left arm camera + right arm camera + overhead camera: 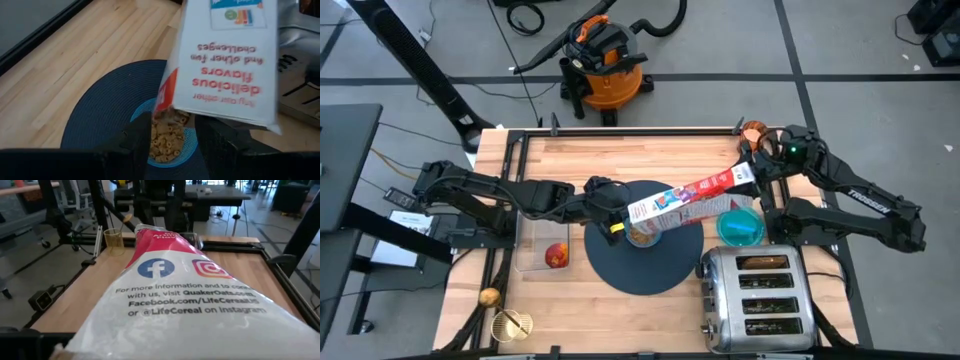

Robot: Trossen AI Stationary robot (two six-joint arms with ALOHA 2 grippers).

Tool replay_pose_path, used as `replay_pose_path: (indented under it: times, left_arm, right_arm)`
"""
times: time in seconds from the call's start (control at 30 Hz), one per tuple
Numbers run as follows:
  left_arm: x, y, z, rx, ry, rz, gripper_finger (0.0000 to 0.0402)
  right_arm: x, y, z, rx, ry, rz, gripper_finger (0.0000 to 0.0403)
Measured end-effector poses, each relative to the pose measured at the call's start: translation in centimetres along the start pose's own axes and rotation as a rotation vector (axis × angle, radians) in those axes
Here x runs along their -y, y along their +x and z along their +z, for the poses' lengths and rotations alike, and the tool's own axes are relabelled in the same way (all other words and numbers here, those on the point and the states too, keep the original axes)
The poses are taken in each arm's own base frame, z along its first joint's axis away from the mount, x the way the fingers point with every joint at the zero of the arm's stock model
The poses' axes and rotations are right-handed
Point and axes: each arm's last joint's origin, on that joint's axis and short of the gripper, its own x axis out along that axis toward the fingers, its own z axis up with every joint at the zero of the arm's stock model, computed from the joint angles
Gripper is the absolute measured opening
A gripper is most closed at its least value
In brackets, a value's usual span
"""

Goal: Arrange a breakfast setting
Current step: Pour the cereal from the cereal box into a blue bowl

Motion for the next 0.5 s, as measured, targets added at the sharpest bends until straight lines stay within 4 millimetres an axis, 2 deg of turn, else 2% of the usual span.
replay_pose_path:
  times: [0.5]
  left_arm:
    - [-0.39, -0.03, -0.69, -0.069, 0.041, 0.035, 0.0157]
  right_arm:
    - [-0.1, 0.22, 0.11, 0.001, -0.005, -0.007, 0.0202]
